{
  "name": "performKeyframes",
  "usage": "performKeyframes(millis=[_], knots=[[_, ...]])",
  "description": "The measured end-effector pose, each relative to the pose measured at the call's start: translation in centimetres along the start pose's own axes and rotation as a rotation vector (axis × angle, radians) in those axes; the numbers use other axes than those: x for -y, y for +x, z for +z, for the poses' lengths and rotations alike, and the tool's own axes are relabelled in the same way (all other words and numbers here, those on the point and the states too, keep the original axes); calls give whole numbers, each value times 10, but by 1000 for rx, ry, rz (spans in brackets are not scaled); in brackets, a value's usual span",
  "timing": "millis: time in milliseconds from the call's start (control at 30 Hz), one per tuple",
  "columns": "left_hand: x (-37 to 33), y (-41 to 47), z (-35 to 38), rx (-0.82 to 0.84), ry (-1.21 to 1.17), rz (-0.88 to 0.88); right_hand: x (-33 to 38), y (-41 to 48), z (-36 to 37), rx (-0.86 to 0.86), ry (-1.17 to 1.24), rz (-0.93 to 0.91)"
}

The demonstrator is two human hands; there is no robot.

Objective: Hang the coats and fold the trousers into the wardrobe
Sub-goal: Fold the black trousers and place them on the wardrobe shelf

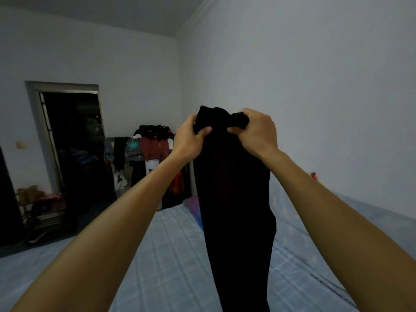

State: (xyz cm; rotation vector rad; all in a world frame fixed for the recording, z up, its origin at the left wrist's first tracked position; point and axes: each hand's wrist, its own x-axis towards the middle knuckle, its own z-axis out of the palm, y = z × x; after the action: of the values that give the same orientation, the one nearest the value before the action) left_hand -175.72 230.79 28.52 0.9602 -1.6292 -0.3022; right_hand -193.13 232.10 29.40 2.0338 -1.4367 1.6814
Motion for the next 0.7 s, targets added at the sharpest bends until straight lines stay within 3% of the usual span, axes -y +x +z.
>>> performKeyframes(millis=[200,367,700], knots=[[4,43,56,-123,20,20,-54,47,1,-19,25,-19],[7,49,77,-133,-26,21,-82,49,8,-90,45,-82],[24,-59,81,-46,-178,-2,-85,-62,-10,-62,107,-122]])
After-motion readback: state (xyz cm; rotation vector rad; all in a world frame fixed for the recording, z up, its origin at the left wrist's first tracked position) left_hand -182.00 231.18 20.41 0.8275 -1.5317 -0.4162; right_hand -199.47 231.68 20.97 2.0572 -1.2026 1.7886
